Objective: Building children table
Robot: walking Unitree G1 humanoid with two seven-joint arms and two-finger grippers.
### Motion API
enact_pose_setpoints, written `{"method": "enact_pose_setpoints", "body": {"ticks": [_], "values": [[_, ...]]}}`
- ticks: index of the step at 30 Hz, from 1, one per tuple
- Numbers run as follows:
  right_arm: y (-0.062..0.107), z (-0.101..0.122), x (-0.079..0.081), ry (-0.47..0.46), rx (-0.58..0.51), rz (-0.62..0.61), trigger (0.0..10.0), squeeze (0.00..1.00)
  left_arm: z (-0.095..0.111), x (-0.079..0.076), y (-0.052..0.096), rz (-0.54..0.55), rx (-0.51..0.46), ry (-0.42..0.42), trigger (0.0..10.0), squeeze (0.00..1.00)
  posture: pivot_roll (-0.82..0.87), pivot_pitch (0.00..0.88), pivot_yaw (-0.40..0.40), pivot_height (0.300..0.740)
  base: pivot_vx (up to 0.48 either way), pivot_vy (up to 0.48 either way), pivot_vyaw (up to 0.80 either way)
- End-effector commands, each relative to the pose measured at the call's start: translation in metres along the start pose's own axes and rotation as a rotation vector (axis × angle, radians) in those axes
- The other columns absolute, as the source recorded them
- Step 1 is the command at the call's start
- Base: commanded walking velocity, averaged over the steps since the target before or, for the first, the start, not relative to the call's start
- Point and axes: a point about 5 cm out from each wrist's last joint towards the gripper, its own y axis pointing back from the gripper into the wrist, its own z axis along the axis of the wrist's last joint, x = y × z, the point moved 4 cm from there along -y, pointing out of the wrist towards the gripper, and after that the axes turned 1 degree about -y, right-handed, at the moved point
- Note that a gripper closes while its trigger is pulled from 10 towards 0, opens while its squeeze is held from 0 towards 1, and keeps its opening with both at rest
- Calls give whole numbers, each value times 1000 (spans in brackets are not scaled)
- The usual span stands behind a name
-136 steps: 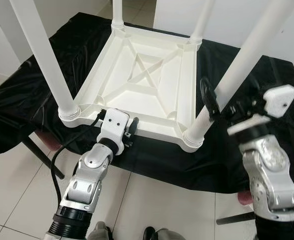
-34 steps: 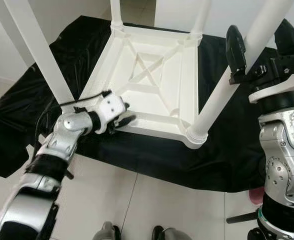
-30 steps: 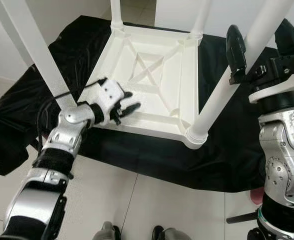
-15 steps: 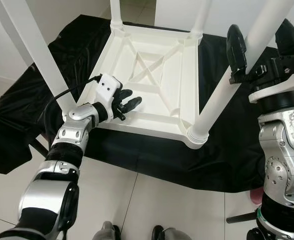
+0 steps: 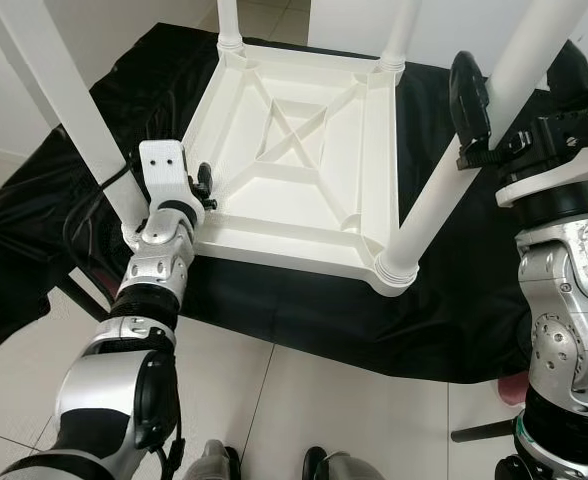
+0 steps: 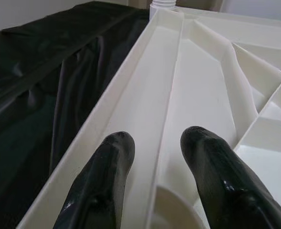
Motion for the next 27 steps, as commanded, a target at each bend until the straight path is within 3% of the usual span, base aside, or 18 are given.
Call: {"method": "enact_pose_setpoints", "body": {"ticks": [1, 3, 5, 6, 10, 24, 25, 26, 27], "values": [[2, -1, 2, 0, 12, 19, 10000, 0, 0, -3, -1, 12, 0, 5, 10000, 0, -41, 163, -20, 740, 0, 0, 0], [2, -2, 4, -2, 16, 29, 10000, 0, 3, -8, -1, 6, -14, 9, 10000, 0, -41, 163, -20, 740, 0, 0, 0], [2, -2, 8, -29, 19, 51, 10000, 0, 7, -26, -2, -81, -29, 9, 10000, 0, -40, 161, -20, 740, 0, 0, 0], [2, -2, 8, -29, 19, 51, 10000, 0, 7, -26, -2, -81, -29, 9, 10000, 0, -40, 161, -20, 740, 0, 0, 0], [2, -4, 18, -74, 33, 94, 10000, 0, 2, -52, 4, -207, -34, -46, 10000, 0, -39, 156, -15, 740, 0, 0, 0], [0, -3, 21, -92, 37, 103, 10000, 0, -8, -56, 7, -201, -10, -34, 10000, 0, -39, 145, -16, 740, 0, 0, 0], [-1, -2, 20, -87, 31, 103, 4314, 0, -10, -53, 7, -190, -4, -41, 10000, 0, -45, 139, -20, 740, 0, 0, 0], [-2, 1, 19, -82, 22, 104, 0, 0, -13, -48, 7, -168, 6, -41, 10000, 0, -45, 139, -20, 740, 0, 0, 0], [-2, 2, 18, -79, 16, 105, 0, 0, -15, -44, 6, -152, 12, -41, 10000, 0, -45, 139, -20, 740, 0, 0, 0]]}}
